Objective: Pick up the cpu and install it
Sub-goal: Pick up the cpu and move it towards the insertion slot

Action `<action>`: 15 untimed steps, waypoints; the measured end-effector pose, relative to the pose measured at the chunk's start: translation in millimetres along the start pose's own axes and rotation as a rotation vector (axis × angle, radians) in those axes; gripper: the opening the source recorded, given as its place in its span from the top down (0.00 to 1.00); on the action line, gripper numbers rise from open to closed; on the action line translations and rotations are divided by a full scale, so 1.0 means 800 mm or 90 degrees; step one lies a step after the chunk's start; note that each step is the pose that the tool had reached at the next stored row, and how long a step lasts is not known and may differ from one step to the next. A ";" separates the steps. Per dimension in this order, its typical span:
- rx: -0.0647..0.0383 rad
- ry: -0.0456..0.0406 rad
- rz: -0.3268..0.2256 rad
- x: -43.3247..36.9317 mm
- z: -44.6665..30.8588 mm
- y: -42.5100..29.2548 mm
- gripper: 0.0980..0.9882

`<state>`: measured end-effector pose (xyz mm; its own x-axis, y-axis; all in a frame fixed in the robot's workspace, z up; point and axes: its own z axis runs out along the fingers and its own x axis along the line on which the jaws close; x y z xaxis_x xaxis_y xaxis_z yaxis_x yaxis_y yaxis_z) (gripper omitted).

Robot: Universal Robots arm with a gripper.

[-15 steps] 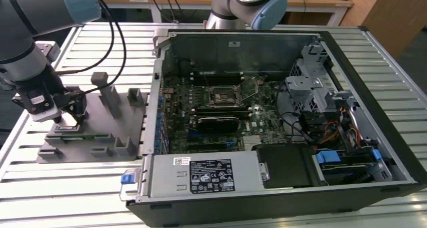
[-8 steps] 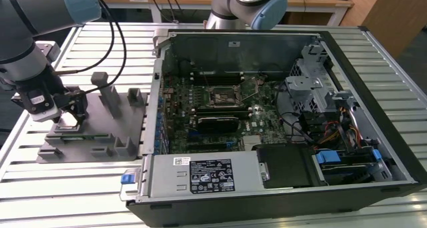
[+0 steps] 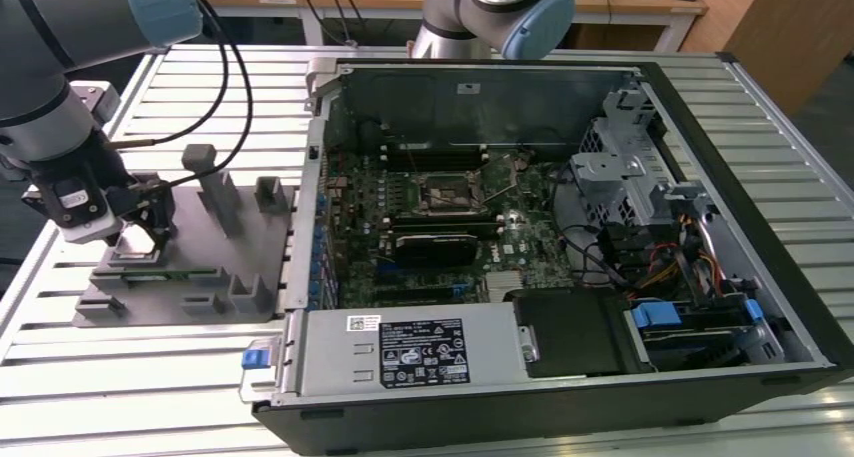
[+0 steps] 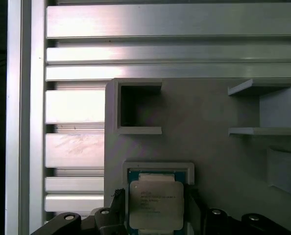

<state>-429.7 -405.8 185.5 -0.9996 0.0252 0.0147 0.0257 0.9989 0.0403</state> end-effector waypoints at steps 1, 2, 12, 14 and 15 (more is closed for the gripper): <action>0.000 0.0001 0.000 0.000 -0.0001 0.0000 0.42; 0.000 0.0002 0.000 0.000 0.0000 0.0000 0.42; 0.000 0.0001 0.000 0.000 -0.0113 0.0005 0.51; 0.000 0.0001 0.000 0.000 -0.0180 0.0007 0.51; 0.000 0.0001 0.000 0.000 -0.0213 0.0009 0.51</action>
<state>-429.7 -405.8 202.5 -0.9996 0.0252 0.0148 0.0258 0.9989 0.0404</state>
